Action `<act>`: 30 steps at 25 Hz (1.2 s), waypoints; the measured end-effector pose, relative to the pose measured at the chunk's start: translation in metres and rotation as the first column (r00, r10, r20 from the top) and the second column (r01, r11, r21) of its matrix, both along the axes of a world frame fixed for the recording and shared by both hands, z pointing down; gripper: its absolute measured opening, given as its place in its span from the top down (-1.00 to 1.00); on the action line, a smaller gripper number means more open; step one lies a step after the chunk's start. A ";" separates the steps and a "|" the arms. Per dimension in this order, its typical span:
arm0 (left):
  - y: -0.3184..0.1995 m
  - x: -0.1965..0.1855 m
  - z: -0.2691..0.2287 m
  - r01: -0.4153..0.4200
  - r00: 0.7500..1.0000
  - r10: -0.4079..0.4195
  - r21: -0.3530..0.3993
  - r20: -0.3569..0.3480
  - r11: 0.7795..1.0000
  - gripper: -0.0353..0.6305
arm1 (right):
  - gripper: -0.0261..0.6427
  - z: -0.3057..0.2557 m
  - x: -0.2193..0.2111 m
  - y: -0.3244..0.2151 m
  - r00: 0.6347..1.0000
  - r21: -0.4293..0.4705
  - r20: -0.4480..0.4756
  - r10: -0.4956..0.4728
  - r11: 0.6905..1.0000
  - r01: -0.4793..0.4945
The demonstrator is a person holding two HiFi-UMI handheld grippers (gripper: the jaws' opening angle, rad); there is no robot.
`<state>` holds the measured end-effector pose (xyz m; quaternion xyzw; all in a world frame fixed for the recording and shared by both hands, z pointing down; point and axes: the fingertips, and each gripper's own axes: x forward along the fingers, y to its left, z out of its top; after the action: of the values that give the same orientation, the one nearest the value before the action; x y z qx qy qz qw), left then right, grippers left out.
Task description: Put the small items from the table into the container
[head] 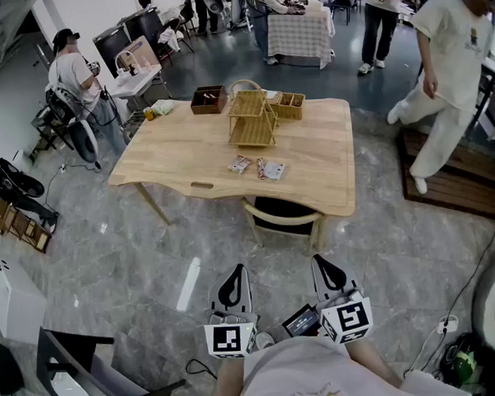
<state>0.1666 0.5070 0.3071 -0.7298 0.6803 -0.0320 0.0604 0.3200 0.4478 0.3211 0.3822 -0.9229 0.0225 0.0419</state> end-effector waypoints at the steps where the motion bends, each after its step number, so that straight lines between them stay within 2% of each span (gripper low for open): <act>1: -0.002 0.000 0.000 0.009 1.000 -0.009 0.004 0.001 1.000 0.91 | 0.87 -0.001 0.002 -0.003 1.000 0.007 -0.002 0.000 1.000 0.000; 12: -0.006 0.025 -0.002 0.064 0.998 -0.064 0.007 0.004 0.998 0.91 | 0.87 0.000 0.029 -0.015 0.999 0.014 0.003 -0.047 0.999 0.047; 16: -0.003 0.035 0.002 0.082 0.997 -0.082 0.002 0.009 0.997 0.91 | 0.87 0.008 0.040 -0.020 0.996 -0.040 0.060 -0.068 0.997 0.071; 20: -0.008 0.038 0.005 0.093 0.996 -0.093 -0.004 0.015 0.996 0.91 | 0.87 0.014 0.046 -0.030 0.996 -0.053 0.065 -0.061 0.997 0.064; 30: -0.068 0.020 0.006 0.077 0.997 -0.077 0.014 -0.018 0.997 0.91 | 0.87 0.021 0.033 -0.083 0.999 -0.070 0.032 -0.043 0.997 0.046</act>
<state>0.1867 0.4387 0.3136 -0.7027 0.7087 -0.0230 0.0586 0.3529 0.3645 0.3426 0.3594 -0.9303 0.0599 0.0420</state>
